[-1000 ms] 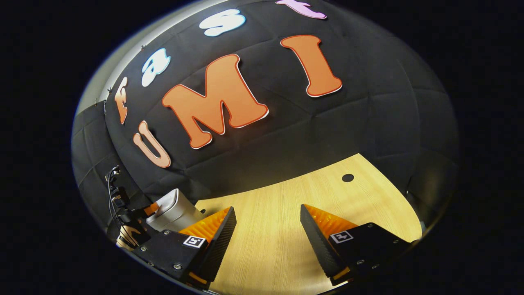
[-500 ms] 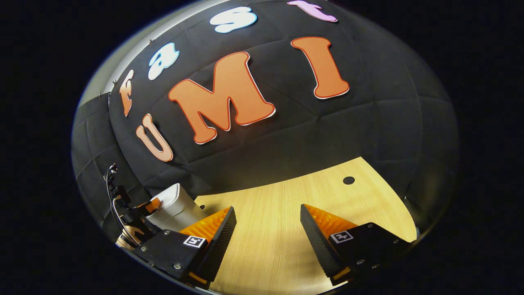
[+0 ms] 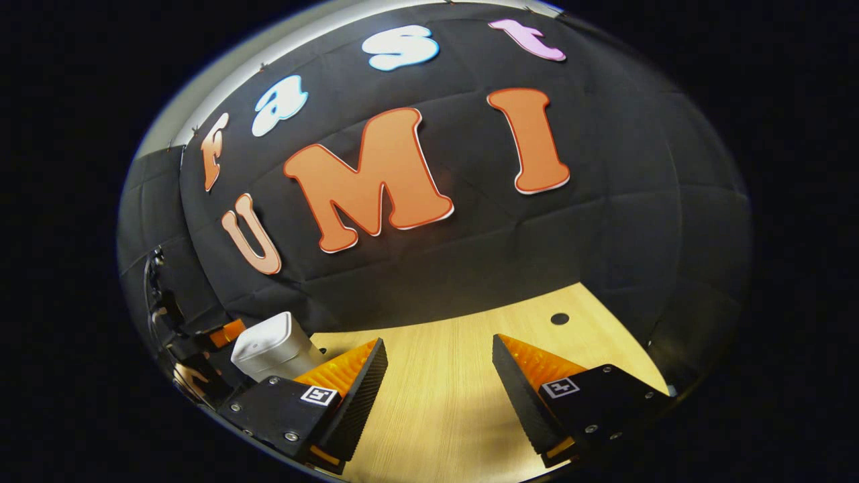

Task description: Press the lid of the desktop garbage bin to open it, pick up the crumpled paper on the desktop and throw it into the bin, then pick up the pop can on the desktop and drop it into the bin, and finally close the garbage bin lid.

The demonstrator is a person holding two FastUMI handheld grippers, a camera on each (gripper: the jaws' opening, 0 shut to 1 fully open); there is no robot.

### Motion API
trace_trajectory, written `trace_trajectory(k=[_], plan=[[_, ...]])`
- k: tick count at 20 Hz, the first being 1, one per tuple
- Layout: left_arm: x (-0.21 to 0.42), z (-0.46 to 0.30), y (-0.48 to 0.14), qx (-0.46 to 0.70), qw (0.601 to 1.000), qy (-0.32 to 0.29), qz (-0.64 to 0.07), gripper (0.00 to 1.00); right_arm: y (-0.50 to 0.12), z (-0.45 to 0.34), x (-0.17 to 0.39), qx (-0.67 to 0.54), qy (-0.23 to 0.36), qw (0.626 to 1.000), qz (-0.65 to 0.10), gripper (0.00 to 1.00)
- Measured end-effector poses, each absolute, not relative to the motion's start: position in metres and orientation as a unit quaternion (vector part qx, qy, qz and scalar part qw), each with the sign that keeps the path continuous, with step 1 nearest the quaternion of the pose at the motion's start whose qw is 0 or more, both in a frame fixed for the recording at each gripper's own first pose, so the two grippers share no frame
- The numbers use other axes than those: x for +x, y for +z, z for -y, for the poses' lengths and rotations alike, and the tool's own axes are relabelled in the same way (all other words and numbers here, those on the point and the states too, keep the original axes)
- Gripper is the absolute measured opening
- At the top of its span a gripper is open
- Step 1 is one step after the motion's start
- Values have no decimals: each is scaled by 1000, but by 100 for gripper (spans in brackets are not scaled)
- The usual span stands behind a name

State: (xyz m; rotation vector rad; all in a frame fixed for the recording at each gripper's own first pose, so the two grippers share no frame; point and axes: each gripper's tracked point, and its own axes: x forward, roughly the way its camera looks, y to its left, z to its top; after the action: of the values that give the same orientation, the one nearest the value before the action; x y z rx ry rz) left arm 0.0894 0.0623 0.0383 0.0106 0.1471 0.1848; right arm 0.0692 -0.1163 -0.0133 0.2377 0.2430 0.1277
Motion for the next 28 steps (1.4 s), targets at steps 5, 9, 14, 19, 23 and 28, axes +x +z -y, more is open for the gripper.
trace_trajectory(k=[5,9,14,19,23,28], plan=[[51,1,56,-18,997,14,-69,94,20,110,43,37,23,998,-48,94],[17,17,47,-34,998,0,-61,94,26,102,16,-6,-12,1000,-6,94],[-9,17,33,-25,999,4,-40,94,19,91,-10,-42,-29,998,25,94],[-21,4,21,-32,998,19,-54,95,19,70,-20,-40,-5,999,26,94],[-23,1,21,-18,998,19,-51,95,16,63,-22,-45,3,999,21,94],[-21,2,21,-5,999,13,-46,95,4,59,-20,-36,11,999,6,94]])
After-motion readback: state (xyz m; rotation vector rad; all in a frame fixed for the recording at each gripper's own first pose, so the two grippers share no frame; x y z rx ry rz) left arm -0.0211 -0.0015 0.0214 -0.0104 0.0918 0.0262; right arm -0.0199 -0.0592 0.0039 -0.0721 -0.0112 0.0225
